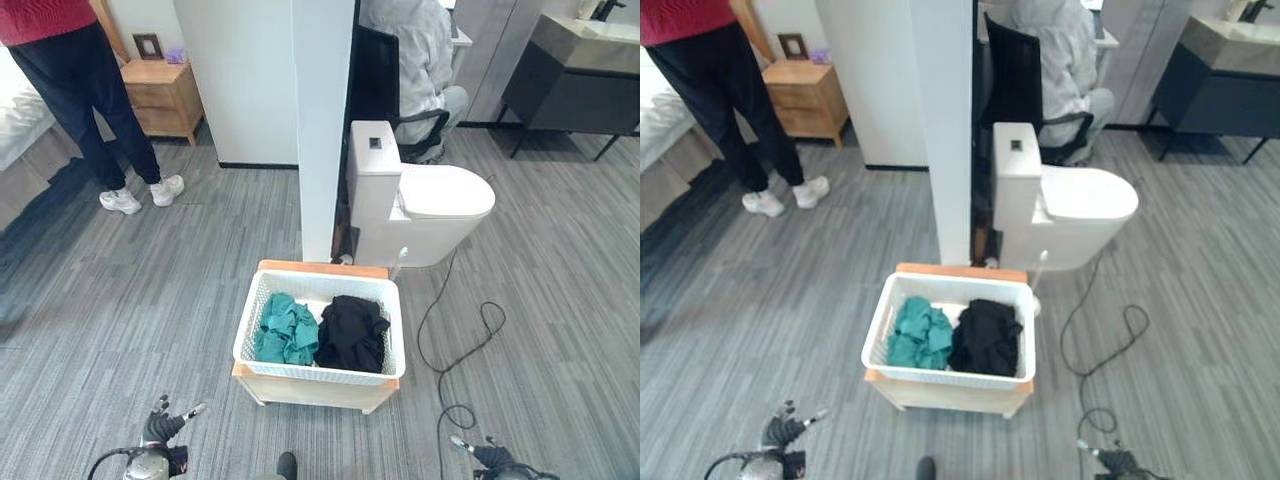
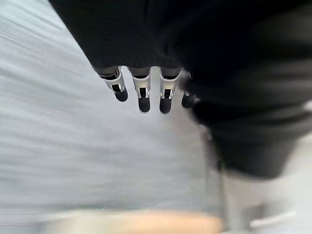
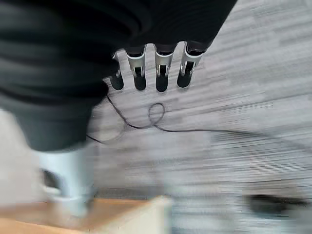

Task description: Grab the laundry basket,head to the washer,open it,put in the laundry and shut it.

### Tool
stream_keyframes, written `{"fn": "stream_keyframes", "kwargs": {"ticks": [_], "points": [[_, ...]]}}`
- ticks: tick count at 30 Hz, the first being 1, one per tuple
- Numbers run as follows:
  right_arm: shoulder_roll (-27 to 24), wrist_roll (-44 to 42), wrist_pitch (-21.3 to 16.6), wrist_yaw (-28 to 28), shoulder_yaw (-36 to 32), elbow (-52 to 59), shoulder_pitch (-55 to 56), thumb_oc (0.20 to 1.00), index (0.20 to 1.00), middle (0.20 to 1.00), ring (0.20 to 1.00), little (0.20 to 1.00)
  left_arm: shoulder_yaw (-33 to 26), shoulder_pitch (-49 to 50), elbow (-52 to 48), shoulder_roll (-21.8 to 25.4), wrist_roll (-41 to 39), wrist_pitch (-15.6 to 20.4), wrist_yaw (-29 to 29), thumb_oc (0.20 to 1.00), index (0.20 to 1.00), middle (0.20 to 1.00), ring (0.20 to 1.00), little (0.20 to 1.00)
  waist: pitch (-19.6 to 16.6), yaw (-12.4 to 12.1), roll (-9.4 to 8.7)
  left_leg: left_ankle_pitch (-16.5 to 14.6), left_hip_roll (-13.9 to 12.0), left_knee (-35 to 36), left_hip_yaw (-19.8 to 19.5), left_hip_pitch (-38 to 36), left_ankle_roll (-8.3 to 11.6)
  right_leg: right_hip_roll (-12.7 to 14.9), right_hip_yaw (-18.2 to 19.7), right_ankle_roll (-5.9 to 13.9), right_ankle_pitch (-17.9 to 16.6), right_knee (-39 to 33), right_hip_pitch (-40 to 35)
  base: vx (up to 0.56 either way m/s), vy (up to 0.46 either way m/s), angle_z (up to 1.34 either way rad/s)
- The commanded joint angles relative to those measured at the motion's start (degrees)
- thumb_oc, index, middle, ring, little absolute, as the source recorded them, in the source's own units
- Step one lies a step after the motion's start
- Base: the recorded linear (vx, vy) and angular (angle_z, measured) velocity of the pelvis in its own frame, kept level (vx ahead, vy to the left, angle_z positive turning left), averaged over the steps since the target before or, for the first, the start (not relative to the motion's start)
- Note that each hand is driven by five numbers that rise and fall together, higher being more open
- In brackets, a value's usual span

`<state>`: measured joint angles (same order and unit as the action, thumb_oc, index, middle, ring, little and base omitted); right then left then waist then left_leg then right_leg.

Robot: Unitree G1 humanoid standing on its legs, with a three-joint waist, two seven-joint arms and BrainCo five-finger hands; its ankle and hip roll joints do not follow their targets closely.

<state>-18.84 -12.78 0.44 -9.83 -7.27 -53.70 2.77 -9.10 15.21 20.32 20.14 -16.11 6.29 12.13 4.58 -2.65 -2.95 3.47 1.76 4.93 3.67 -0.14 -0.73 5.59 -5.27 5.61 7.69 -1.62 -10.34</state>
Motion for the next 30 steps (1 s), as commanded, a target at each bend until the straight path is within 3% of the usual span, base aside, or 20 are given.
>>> {"fn": "stream_keyframes", "kwargs": {"ticks": [1,3,7,10,15,17,18,19,20,22,26,30], "points": [[-5.9,-1.8,-2.3,-4.0,0.0,2.4,-1.0,1.000,1.000,1.000,1.000,1.000,-2.9,-2.2,-0.5,1.2,1.4,3.6,4.2,1.000,1.000,1.000,1.000,1.000,-2.1,-1.8,1.02,-5.1,-5.1,-6.0,-1.8,2.3,3.06,3.4,-1.9,2.49,-5.9,0.8,5.9,0.06,0.008,0.04],[-8.1,-1.4,-2.0,-4.4,-1.1,7.7,-2.4,1.000,1.000,1.000,1.000,1.000,-4.5,-4.8,-4.9,2.9,3.3,2.7,5.5,1.000,1.000,1.000,1.000,1.000,-2.1,-1.9,0.67,-5.1,-5.2,-5.2,-2.0,2.0,3.17,3.4,-2.2,2.57,-5.9,0.2,5.7,0.05,0.006,0.04],[-9.6,0.0,-1.0,-3.8,0.0,12.3,-5.3,1.000,1.000,1.000,1.000,1.000,-2.9,-11.3,-3.5,6.1,7.7,-1.2,4.9,1.000,1.000,1.000,1.000,1.000,-1.6,-1.7,0.31,-4.6,-5.5,-4.2,-2.2,2.2,3.37,3.1,-2.4,2.49,-5.9,0.4,6.8,-0.03,-0.011,0.06],[-11.5,-1.0,0.0,-2.7,5.5,12.3,-13.4,1.000,1.000,1.000,1.000,1.000,4.4,-22.1,0.0,9.1,4.4,-3.2,2.2,1.000,1.000,1.000,1.000,1.000,1.0,-1.5,-0.22,-3.5,-6.1,-4.7,-2.9,5.3,3.72,2.5,-2.6,2.19,-6.3,0.9,9.7,-0.18,-0.048,0.14],[-12.5,-2.6,2.3,-1.0,17.4,11.0,-31.3,1.000,1.000,1.000,1.000,1.000,17.3,-46.2,14.8,12.1,0.0,-6.2,2.6,1.000,1.000,1.000,1.000,1.000,8.5,-1.0,-0.71,-1.6,-6.7,-7.8,-4.5,13.6,4.23,1.5,-3.0,1.44,-7.7,3.7,17.6,-0.29,-0.050,0.08],[-12.5,-3.5,2.6,-1.1,19.3,10.2,-35.0,1.000,1.000,1.000,1.000,1.000,19.1,-51.4,18.9,12.7,-1.5,-6.5,3.1,1.000,1.000,1.000,1.000,1.000,10.1,-0.8,-0.76,-1.2,-6.9,-8.6,-4.8,15.2,4.29,1.5,-3.0,1.35,-8.1,4.4,19.2,-0.22,-0.018,-0.03],[-12.7,-4.8,3.4,-1.2,23.1,7.1,-42.0,1.000,1.000,1.000,1.000,1.000,21.9,-59.9,26.1,13.5,-5.4,-6.4,3.6,1.000,1.000,1.000,1.000,1.000,12.2,-0.7,-0.99,-0.4,-6.9,-9.5,-5.1,17.5,4.48,1.3,-2.9,1.25,-8.8,5.2,21.4,-0.21,-0.013,0.00],[-12.7,-4.9,3.3,-1.2,23.2,6.8,-42.5,1.000,1.000,1.000,1.000,1.000,22.0,-60.4,26.5,13.6,-5.6,-6.2,3.5,1.000,1.000,1.000,1.000,1.000,12.3,-0.7,-0.99,-0.4,-6.9,-9.7,-5.1,17.7,4.49,1.3,-2.9,1.24,-8.8,5.2,21.6,-0.18,-0.013,-0.04],[-12.7,-4.2,4.1,-1.3,27.2,4.0,-48.5,1.000,1.000,1.000,1.000,1.000,22.9,-65.7,30.3,13.2,-12.8,-4.7,3.5,1.000,1.000,1.000,1.000,1.000,14.0,-0.7,-0.95,0.1,-7.1,-10.2,-5.2,19.1,4.70,1.2,-3.0,1.25,-9.4,5.5,22.9,-0.11,-0.010,-0.07],[-12.5,-2.7,5.1,-0.9,31.7,1.4,-53.8,1.000,1.000,1.000,1.000,1.000,24.1,-71.3,36.7,14.1,-16.3,-4.1,4.3,1.000,1.000,1.000,1.000,1.000,15.7,-0.6,-1.09,0.5,-7.2,-11.0,-5.4,20.5,4.92,1.0,-2.8,1.20,-9.7,5.8,24.2,-0.14,-0.009,-0.04],[-9.7,-2.2,5.1,-0.6,38.1,-6.3,-62.5,1.000,1.000,1.000,1.000,1.000,27.1,-82.2,51.2,16.7,-18.2,-4.3,4.3,1.000,1.000,1.000,1.000,1.000,18.5,-0.1,-1.87,0.9,-7.8,-12.8,-5.3,23.3,5.40,0.6,-2.3,1.12,-10.5,6.5,26.9,-0.08,-0.004,-0.06],[-7.9,-3.4,4.7,-0.4,40.3,-8.9,-64.9,1.000,1.000,1.000,1.000,1.000,28.9,-85.1,53.5,17.7,-17.9,-4.4,4.3,1.000,1.000,1.000,1.000,1.000,19.6,0.2,-2.44,1.0,-8.3,-13.3,-5.0,24.7,5.70,0.6,-2.0,1.20,-11.3,5.8,28.0,-0.04,-0.003,-0.05]]}}
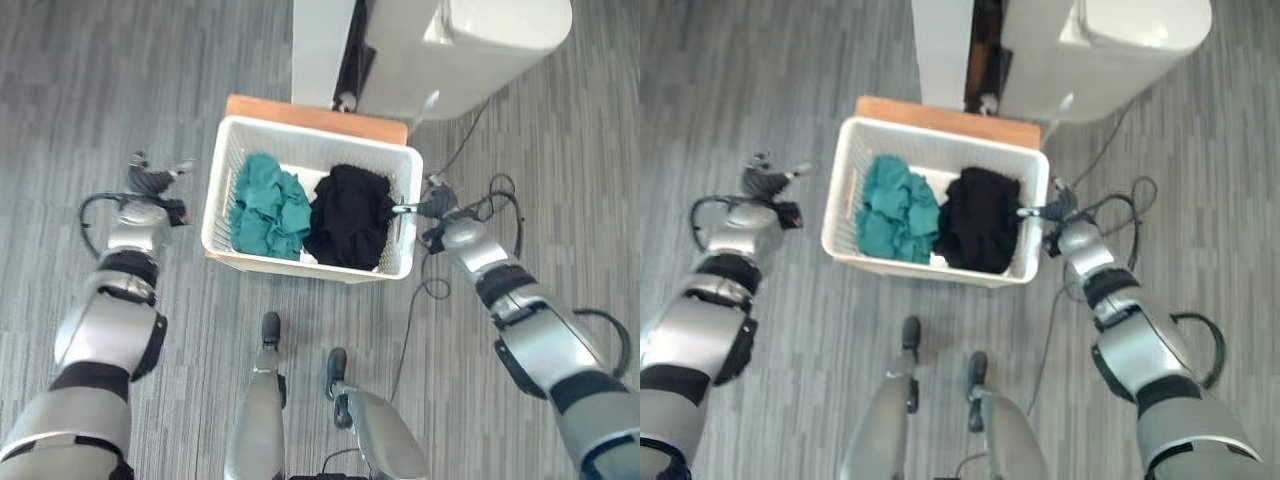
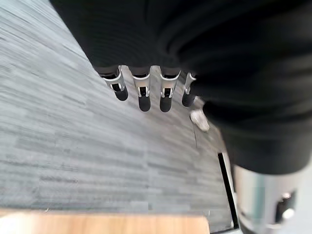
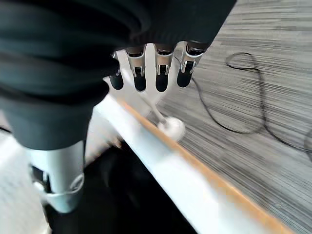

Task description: Grab the laundry basket,head to the washer,open it,put in the laundry and shut it.

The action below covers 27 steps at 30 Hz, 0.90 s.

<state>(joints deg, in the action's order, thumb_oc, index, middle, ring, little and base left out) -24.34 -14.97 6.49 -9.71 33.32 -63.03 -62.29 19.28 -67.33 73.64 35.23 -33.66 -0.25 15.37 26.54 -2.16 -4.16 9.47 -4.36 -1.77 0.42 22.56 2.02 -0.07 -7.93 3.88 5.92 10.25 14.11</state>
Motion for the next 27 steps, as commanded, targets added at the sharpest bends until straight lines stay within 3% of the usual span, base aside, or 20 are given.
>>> {"fn": "stream_keyframes", "kwargs": {"ticks": [1,8,15,21,27], "points": [[-2.1,-1.7,-1.4,-0.5,-0.1,0.3,0.1,1.000,1.000,1.000,1.000,1.000,0.8,-2.9,0.6,2.8,-0.1,2.0,1.1,1.000,1.000,1.000,1.000,1.000,-2.3,-0.2,-1.37,-4.9,-2.2,-6.6,-1.6,2.2,3.06,6.2,0.7,2.90,-9.8,-6.2,3.8,-0.03,-0.002,0.01],[-3.3,-3.0,-2.0,-0.4,0.6,0.0,0.5,1.000,1.000,1.000,1.000,1.000,3.9,-3.7,0.3,2.6,-2.6,2.0,-0.9,1.000,1.000,1.000,1.000,1.000,-1.6,0.2,-1.30,-4.7,-2.3,-6.8,-1.2,3.5,3.32,6.3,0.8,2.71,-10.3,-7.4,4.5,0.00,0.000,0.00],[-4.7,-3.6,-1.8,0.8,1.3,-5.8,-0.9,1.000,1.000,1.000,1.000,1.000,11.4,-7.9,0.7,1.7,0.0,1.2,-4.2,1.000,1.000,1.000,1.000,1.000,0.0,0.6,0.18,-4.2,-1.7,-6.4,-1.6,4.1,3.29,6.7,0.1,2.81,-10.5,-6.8,5.4,0.00,0.001,0.00],[-4.9,-4.2,-1.9,2.8,4.2,-12.7,-5.7,1.000,1.000,1.000,1.000,1.000,22.6,-15.4,9.3,0.0,15.6,-1.9,-7.9,1.000,1.000,1.000,1.000,1.000,1.1,1.4,1.02,-3.5,-1.4,-6.4,-1.2,5.4,3.35,7.1,0.2,3.11,-11.3,-6.9,6.7,-0.01,0.004,0.00],[-3.7,-5.7,-1.8,4.1,6.2,-15.9,-9.2,1.000,1.000,1.000,1.000,1.000,24.2,-19.2,13.2,-1.8,17.3,-2.8,-8.0,1.000,1.000,1.000,1.000,1.000,1.5,2.3,1.07,-3.1,-1.5,-6.3,-0.7,6.5,3.36,7.2,0.4,3.28,-12.0,-6.9,8.1,-0.01,0.019,-0.03]]}}
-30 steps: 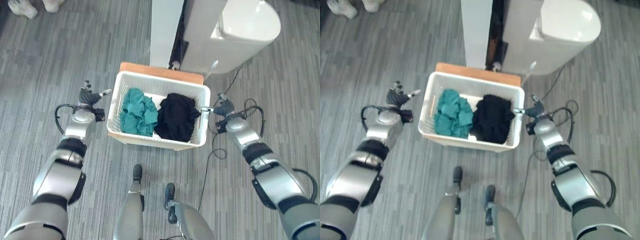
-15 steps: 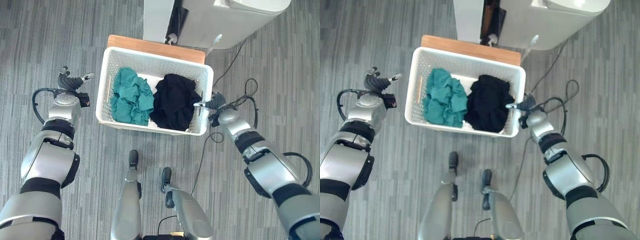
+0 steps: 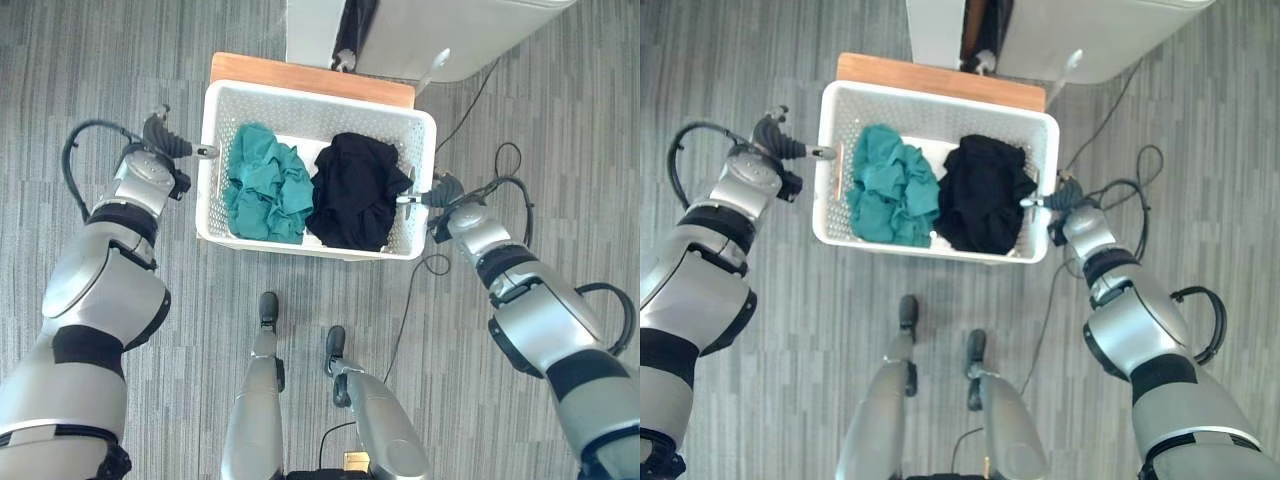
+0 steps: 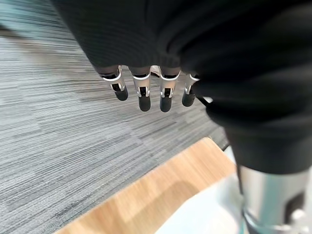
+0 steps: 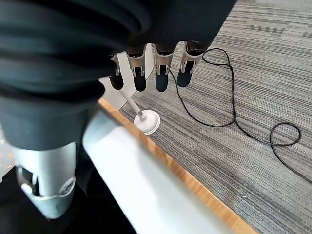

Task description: Grab the laundry basket,head to the washer,open it,put in the laundry and shut it.

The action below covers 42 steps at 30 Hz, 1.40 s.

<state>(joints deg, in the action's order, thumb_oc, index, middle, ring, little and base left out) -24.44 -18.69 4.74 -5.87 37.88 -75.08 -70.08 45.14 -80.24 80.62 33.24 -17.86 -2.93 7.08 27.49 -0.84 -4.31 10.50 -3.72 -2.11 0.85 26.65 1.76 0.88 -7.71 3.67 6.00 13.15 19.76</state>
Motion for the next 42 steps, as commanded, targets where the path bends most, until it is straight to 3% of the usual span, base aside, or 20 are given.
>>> {"fn": "stream_keyframes", "kwargs": {"ticks": [1,11,15,16,19,30,37,38,39,41,42], "points": [[-3.4,-2.0,0.0,0.5,1.9,-4.4,-1.9,1.000,1.000,1.000,1.000,1.000,-1.6,-6.5,6.7,0.1,1.9,-0.3,0.2,1.000,1.000,1.000,1.000,1.000,0.7,1.0,1.19,-4.3,-2.2,-6.1,-0.9,2.2,3.65,6.1,0.4,3.52,-12.1,-9.9,2.4,0.00,0.016,-0.08],[-0.6,-0.6,1.1,1.3,3.4,-6.9,-6.0,1.000,1.000,1.000,1.000,1.000,-4.9,-3.5,10.2,-1.8,-2.6,-2.4,-2.5,1.000,1.000,1.000,1.000,1.000,0.8,2.0,0.76,-4.5,-2.2,-6.3,-0.1,2.7,3.56,6.2,1.2,3.41,-12.5,-10.2,3.2,0.01,0.025,-0.08],[0.6,0.3,1.8,1.5,3.9,-8.4,-7.8,1.000,1.000,1.000,1.000,1.000,-6.2,-2.6,9.2,-3.8,-8.1,-2.8,-4.8,1.000,1.000,1.000,1.000,1.000,0.8,2.6,0.75,-4.6,-2.3,-6.7,0.1,3.3,3.68,6.1,1.2,3.28,-12.5,-10.1,3.6,0.02,0.020,-0.11],[0.2,0.1,1.9,1.2,4.1,-8.8,-8.3,1.000,1.000,1.000,1.000,1.000,-7.1,-2.7,6.0,-4.2,-13.4,-1.7,-4.4,1.000,1.000,1.000,1.000,1.000,1.0,2.5,1.06,-4.7,-2.2,-6.9,0.1,3.7,3.75,6.2,1.1,3.27,-12.5,-10.1,3.7,0.00,0.000,0.00],[-0.7,-0.7,2.2,1.6,4.4,-9.3,-8.2,1.000,1.000,1.000,1.000,1.000,-6.6,-4.9,4.5,-3.3,-17.7,-1.7,-4.7,1.000,1.000,1.000,1.000,1.000,1.2,2.4,1.69,-4.6,-2.0,-7.2,-0.2,4.4,3.86,6.1,0.8,3.36,-12.6,-10.2,4.1,0.01,-0.002,0.03],[0.1,-0.7,2.8,3.9,6.2,-13.1,-9.9,1.000,1.000,1.000,1.000,1.000,-1.3,-10.1,5.6,-3.4,-11.0,-2.8,-6.3,1.000,1.000,1.000,1.000,1.000,0.7,2.3,2.25,-4.6,-1.5,-7.6,-0.5,5.1,3.78,6.4,0.6,3.29,-12.8,-10.2,4.5,0.01,-0.002,0.01],[2.5,0.3,3.1,5.0,6.5,-15.1,-11.5,1.000,1.000,1.000,1.000,1.000,2.0,-11.8,7.7,-5.1,-2.3,-3.2,-5.7,1.000,1.000,1.000,1.000,1.000,1.2,2.7,2.28,-4.4,-1.5,-7.6,-0.1,5.9,3.62,6.3,0.8,3.19,-12.9,-9.6,6.1,0.00,0.000,0.00],[3.0,-0.1,3.1,4.9,6.3,-15.1,-11.7,1.000,1.000,1.000,1.000,1.000,2.0,-11.3,7.6,-5.5,-2.0,-3.1,-5.8,0.934,0.934,0.934,0.934,0.934,1.4,2.9,2.21,-4.3,-1.5,-7.4,-0.1,6.0,3.57,6.3,0.9,3.17,-13.0,-9.6,6.3,0.02,0.012,-0.03],[3.3,-0.4,3.0,4.8,6.1,-15.1,-12.0,1.000,1.000,1.000,1.000,1.000,2.4,-10.6,7.5,-6.0,-0.8,-3.2,-6.0,0.398,0.398,0.398,0.398,0.398,1.5,3.0,2.20,-4.2,-1.5,-7.2,-0.1,6.2,3.50,6.2,0.9,3.16,-13.0,-9.5,6.7,0.01,0.009,-0.04],[3.5,-0.5,3.0,4.9,6.2,-15.1,-12.1,1.000,1.000,1.000,1.000,1.000,2.8,-10.6,7.6,-6.1,-0.3,-3.4,-6.1,0.297,0.297,0.297,0.297,0.297,1.5,3.0,2.17,-4.1,-1.6,-7.1,-0.1,6.2,3.49,6.2,0.9,3.15,-13.0,-9.6,6.7,0.00,0.000,0.00],[3.5,-0.5,3.0,4.9,6.2,-15.1,-12.1,1.000,1.000,1.000,1.000,1.000,2.8,-10.6,7.6,-6.1,-0.3,-3.4,-6.1,0.297,0.297,0.297,0.297,0.297,1.5,3.0,2.17,-4.1,-1.6,-7.1,-0.1,6.2,3.49,6.2,0.9,3.15,-13.0,-9.6,6.7,0.00,0.000,0.00]]}}
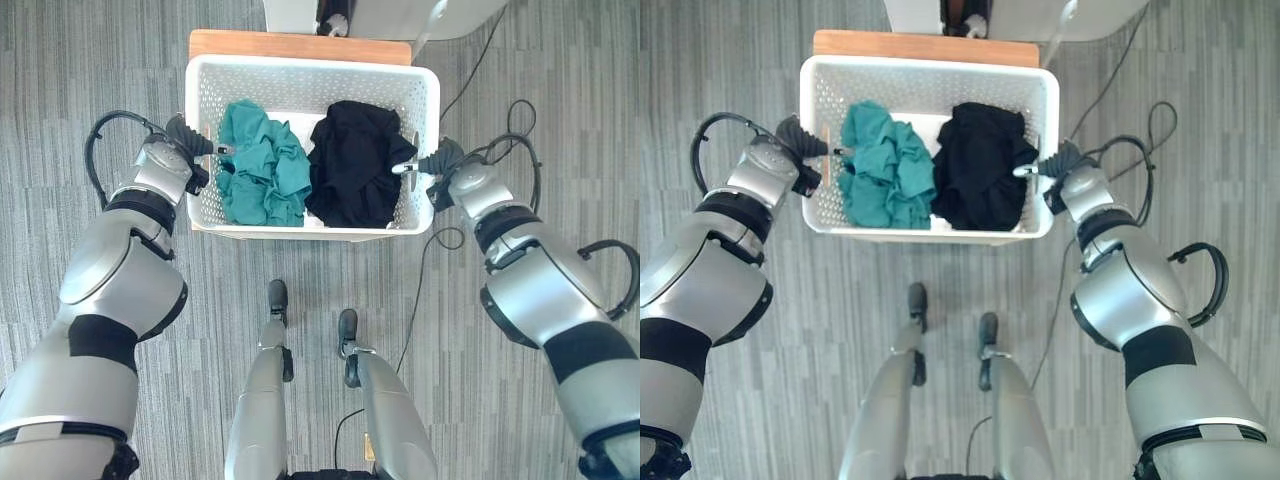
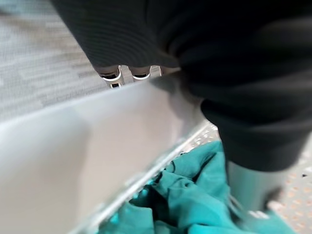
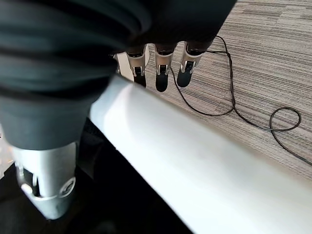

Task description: Grab the laundry basket,head to the washer,open it,put in the laundry and shut it.

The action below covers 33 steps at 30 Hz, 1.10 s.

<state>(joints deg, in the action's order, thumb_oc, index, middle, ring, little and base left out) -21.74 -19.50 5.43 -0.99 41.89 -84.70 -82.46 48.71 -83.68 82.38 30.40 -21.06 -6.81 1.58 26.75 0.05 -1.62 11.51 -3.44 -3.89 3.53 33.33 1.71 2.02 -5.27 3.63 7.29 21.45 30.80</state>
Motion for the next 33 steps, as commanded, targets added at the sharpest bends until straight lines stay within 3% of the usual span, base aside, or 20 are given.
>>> {"fn": "stream_keyframes", "kwargs": {"ticks": [1,2,3,11,13,14,26,33], "points": [[0.8,0.3,2.3,0.0,2.2,-5.5,0.3,1.000,1.000,1.000,1.000,1.000,-0.8,-7.2,5.9,-3.2,2.9,0.5,-0.6,0.297,0.297,0.297,0.297,0.297,2.2,2.1,-0.52,-5.1,-1.8,-5.3,-2.8,-0.5,3.54,5.1,-1.5,3.19,-14.3,-17.9,-4.3,0.00,0.000,0.00],[0.8,0.3,2.3,0.0,2.2,-5.5,0.3,1.000,1.000,1.000,1.000,1.000,-0.8,-7.2,5.9,-3.2,2.9,0.5,-0.6,0.297,0.297,0.297,0.297,0.297,2.2,2.1,-0.52,-5.1,-1.8,-5.3,-2.8,-0.5,3.54,5.1,-1.5,3.19,-14.3,-17.9,-4.3,0.00,0.000,0.00],[2.0,-0.9,1.9,0.0,2.4,-5.4,0.0,0.200,0.200,0.200,0.200,0.200,2.0,-8.0,6.3,-3.8,8.3,0.6,0.5,0.200,0.200,0.200,0.200,0.200,2.2,2.4,-0.65,-4.6,-1.9,-4.3,-2.8,-0.3,3.48,5.0,-1.5,3.15,-14.5,-18.1,-3.8,0.00,0.000,0.00],[3.6,-0.4,1.3,-1.1,3.0,-5.5,1.1,0.200,0.200,0.200,0.200,0.200,4.1,-6.4,5.6,-5.8,13.2,0.9,2.4,0.200,0.200,0.200,0.200,0.200,2.1,2.6,-0.49,-4.6,-1.5,-3.9,-2.7,-0.2,3.39,5.1,-1.7,3.06,-14.3,-18.0,-3.7,0.00,0.000,0.00],[3.7,-0.1,1.5,-0.9,3.2,-6.1,1.1,0.269,0.269,0.269,0.269,0.269,4.5,-6.2,5.6,-6.4,13.9,0.8,2.7,0.200,0.200,0.200,0.200,0.200,2.0,2.6,-0.45,-4.7,-1.5,-3.9,-2.6,-0.3,3.36,5.1,-1.7,3.09,-14.2,-17.9,-3.8,0.00,0.000,0.00],[3.6,-0.2,1.6,-0.8,3.1,-6.6,1.0,0.200,0.200,0.200,0.200,0.200,4.7,-6.1,5.8,-6.7,14.4,0.7,2.7,0.200,0.200,0.200,0.200,0.200,1.9,2.6,-0.39,-4.8,-1.5,-4.0,-2.6,-0.4,3.35,5.1,-1.8,3.10,-14.1,-17.9,-3.9,0.00,0.000,0.00],[0.5,-1.3,1.2,-1.4,1.3,-5.0,1.8,0.200,0.200,0.200,0.200,0.200,5.1,-1.8,5.2,-7.2,19.2,1.6,5.1,0.200,0.200,0.200,0.200,0.200,-0.9,3.0,-0.50,-7.3,-1.6,-5.5,-2.1,-4.5,2.97,5.6,-1.6,3.30,-12.4,-16.0,-7.0,0.01,0.005,-0.01],[-4.5,-2.3,1.1,0.6,-0.6,-1.5,6.8,0.200,0.200,0.200,0.200,0.200,4.2,6.0,4.1,-6.2,23.1,2.3,6.2,0.200,0.200,0.200,0.200,0.200,-6.4,3.4,-0.26,-9.1,-1.4,-3.7,-1.5,-13.5,2.35,6.0,-1.1,3.61,-10.9,-16.0,-14.7,0.10,0.003,-0.05]]}}
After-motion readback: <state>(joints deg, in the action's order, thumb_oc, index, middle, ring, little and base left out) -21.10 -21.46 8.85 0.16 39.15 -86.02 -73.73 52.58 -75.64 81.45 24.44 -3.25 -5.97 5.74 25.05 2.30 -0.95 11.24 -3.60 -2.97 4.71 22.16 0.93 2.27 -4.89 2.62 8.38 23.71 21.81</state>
